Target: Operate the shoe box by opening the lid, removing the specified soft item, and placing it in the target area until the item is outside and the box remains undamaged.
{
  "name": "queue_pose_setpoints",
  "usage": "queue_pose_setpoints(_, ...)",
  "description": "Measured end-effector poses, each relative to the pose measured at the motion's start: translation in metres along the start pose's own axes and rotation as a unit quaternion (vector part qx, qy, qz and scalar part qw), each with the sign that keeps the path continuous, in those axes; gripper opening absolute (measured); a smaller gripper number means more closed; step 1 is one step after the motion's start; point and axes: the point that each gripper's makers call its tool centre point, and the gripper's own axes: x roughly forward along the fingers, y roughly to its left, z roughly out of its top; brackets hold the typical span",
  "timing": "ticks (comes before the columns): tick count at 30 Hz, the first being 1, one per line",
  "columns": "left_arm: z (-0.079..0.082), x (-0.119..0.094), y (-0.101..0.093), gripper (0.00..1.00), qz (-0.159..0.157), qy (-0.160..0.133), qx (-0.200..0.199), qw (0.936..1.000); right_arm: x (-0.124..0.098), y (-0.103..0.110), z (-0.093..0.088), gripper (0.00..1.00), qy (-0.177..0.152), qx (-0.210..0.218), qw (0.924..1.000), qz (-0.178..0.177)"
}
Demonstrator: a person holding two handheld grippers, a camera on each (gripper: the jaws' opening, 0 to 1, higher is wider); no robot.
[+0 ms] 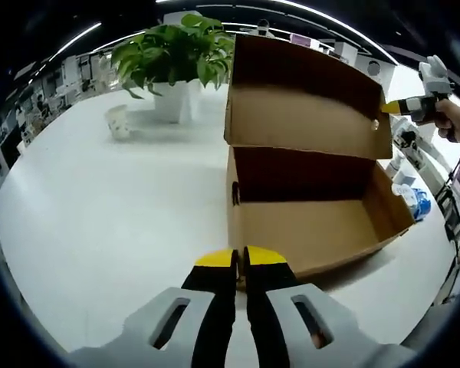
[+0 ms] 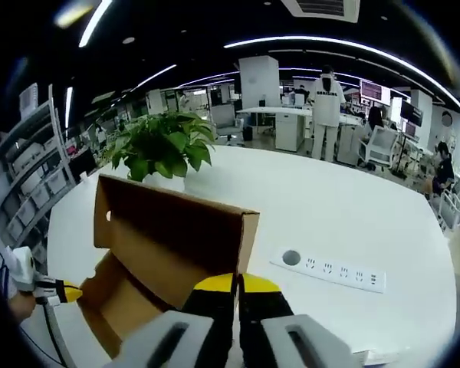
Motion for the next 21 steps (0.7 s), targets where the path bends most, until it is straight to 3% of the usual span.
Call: queue_pose_setpoints(21,0.000,0.001,0.001,0.01,-0.013,0.000,0.001,0.9999,-0.019,0.009,-0.010,0.00,-0.024,0.001,0.9997,0.003)
